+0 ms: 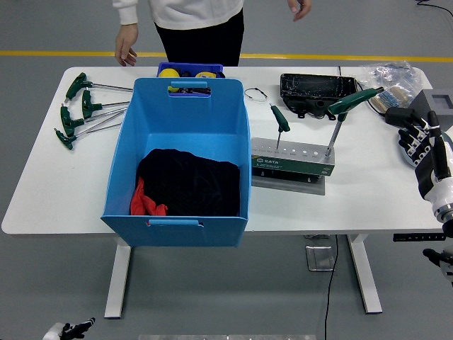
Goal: Lift tool from toolbox,place it in box,lift tool from toolbox,place it in box
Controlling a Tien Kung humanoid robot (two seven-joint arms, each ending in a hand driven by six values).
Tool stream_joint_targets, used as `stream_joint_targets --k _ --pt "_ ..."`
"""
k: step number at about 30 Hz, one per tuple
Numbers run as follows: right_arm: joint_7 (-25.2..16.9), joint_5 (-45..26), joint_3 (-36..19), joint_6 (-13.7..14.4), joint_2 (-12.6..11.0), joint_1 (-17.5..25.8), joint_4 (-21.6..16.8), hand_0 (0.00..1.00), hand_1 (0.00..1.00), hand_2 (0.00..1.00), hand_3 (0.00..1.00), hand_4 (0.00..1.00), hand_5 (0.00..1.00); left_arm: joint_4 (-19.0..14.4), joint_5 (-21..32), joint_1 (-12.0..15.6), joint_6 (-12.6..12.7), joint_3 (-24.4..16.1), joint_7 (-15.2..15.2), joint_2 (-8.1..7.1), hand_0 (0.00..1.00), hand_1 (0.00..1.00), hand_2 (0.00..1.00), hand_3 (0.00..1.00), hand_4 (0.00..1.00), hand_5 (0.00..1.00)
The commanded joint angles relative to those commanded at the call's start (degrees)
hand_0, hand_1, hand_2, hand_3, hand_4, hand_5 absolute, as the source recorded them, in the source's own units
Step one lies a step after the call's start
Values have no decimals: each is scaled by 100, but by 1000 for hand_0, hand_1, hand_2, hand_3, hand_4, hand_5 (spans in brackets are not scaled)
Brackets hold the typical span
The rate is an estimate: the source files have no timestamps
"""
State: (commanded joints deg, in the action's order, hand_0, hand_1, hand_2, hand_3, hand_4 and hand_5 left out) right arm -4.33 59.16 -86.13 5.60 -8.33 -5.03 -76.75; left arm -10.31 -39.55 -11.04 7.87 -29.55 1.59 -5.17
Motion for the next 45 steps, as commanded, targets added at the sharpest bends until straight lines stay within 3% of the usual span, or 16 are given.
stream_joint_targets --k 20,27,36,38,42,43,45 --pt "-5 32 -7 54 3 -14 -37 926 867 877 904 998 998 0 -23 -12 0 -4 0 -26 765 791 758 687 700 639" --pt "-63 429 -25 231 -5 -19 -107 926 868 879 908 998 998 0 3 -12 5 13 3 -29 765 790 757 686 699 637" --pt "16 2005 -25 720 -124 -42 -216 935 879 898 912 998 998 0 -79 -13 11 -72 -10 -28 766 788 755 685 700 637" --pt "39 2485 12 811 -214 -81 -233 977 922 940 942 998 970 0 -80 -20 13 -72 -11 -25 766 786 756 686 701 638" --pt "57 3490 222 1056 -570 -243 -312 977 922 940 942 998 970 0 -48 -26 19 -57 -10 -18 766 786 756 686 701 638" --pt "141 3751 328 1220 -742 -343 -349 998 954 990 981 998 808 0 -63 -27 16 -71 -15 -17 767 786 756 685 701 640" --pt "204 4198 518 1434 -985 -498 -395 998 954 990 981 998 808 0 -58 -26 12 -60 -18 -17 767 786 756 685 701 640"
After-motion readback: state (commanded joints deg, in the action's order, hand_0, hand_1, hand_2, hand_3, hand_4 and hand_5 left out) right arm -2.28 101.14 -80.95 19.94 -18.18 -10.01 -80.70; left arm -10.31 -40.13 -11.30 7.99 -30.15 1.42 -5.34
